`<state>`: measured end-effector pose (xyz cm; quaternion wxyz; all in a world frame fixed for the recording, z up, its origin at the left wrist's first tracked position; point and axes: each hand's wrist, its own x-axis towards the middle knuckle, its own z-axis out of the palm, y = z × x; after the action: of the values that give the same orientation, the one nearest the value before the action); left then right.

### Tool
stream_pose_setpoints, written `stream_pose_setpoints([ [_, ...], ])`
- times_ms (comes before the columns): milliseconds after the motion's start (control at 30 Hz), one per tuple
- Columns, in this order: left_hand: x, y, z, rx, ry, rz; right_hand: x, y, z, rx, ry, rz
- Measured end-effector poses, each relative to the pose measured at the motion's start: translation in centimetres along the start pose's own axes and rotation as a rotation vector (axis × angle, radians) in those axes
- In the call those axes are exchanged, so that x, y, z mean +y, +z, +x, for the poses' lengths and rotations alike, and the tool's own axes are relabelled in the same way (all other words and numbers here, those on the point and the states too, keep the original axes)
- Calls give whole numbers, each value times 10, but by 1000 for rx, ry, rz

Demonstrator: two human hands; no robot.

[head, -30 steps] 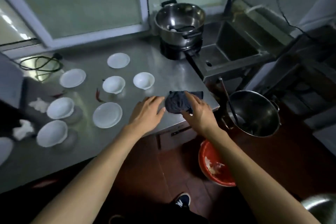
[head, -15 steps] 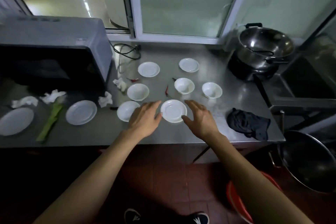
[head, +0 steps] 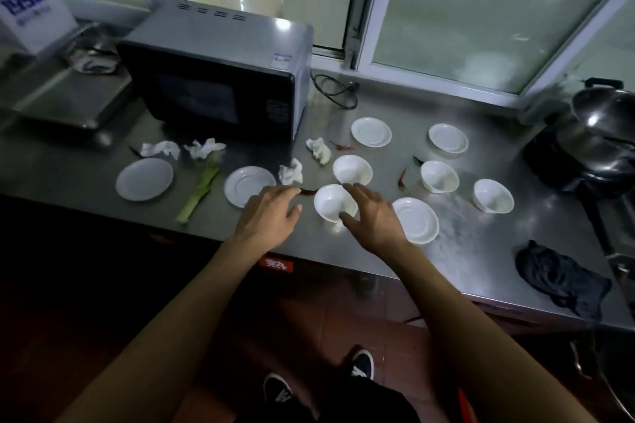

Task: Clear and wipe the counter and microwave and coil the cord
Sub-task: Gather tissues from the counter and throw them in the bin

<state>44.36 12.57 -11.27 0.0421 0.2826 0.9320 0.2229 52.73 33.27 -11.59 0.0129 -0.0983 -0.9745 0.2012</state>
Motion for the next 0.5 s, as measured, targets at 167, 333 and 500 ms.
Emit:
stream_pose_setpoints([
  [167,-25,-9,-7,34,-81,-34,-23,9,25,-39,-64,-30],
  [333,-38,-7,6,5,-147,-49,-26,22,56,-80,-97,-35],
  [500,-44,2,42,-36,-195,-38,-12,34,97,-104,-90,-12],
])
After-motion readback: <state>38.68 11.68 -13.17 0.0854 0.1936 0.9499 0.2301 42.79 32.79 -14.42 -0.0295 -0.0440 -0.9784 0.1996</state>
